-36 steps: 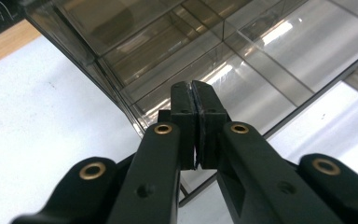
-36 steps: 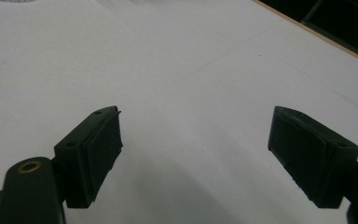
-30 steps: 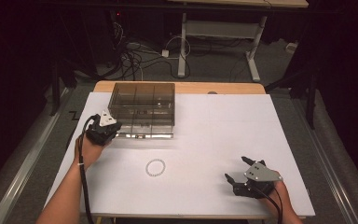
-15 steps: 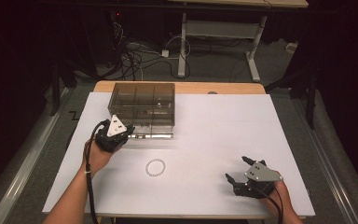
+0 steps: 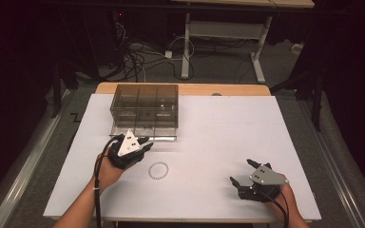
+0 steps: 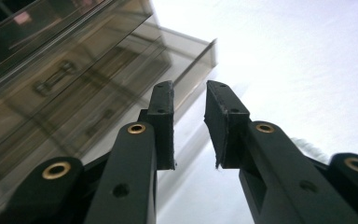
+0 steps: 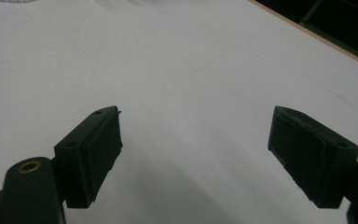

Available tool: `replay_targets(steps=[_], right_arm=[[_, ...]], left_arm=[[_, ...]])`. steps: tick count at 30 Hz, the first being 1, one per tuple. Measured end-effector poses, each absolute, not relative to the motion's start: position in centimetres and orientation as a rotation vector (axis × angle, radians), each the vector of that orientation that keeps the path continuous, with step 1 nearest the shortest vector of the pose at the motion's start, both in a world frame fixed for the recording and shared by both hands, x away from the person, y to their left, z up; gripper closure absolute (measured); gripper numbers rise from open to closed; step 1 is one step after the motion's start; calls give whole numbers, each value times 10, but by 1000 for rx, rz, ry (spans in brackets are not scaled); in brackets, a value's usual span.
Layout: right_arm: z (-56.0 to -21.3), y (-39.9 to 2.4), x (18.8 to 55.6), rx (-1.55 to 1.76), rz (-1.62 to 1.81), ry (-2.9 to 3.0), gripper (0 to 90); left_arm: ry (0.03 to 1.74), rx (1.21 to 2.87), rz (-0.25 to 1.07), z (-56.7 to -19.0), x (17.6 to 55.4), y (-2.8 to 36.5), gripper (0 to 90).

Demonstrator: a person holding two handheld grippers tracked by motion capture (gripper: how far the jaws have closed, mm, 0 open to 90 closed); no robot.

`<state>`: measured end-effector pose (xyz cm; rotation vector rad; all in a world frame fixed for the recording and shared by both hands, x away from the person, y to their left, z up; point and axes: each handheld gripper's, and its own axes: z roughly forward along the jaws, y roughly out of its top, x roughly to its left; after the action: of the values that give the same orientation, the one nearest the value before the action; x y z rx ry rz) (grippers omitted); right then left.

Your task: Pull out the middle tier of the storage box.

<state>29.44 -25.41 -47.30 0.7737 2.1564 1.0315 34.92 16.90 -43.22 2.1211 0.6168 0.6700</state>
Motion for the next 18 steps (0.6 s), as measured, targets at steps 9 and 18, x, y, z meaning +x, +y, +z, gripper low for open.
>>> replay_targets(steps=[9, 18], right_arm=[[-472, -254, 294, 770, 1034, 2155, 181], [-474, -252, 294, 761, 1024, 2170, 181]], left_arm=[[570, 2159, 605, -441, 331, 154, 476], [553, 2234, 475, -456, 319, 145, 279]])
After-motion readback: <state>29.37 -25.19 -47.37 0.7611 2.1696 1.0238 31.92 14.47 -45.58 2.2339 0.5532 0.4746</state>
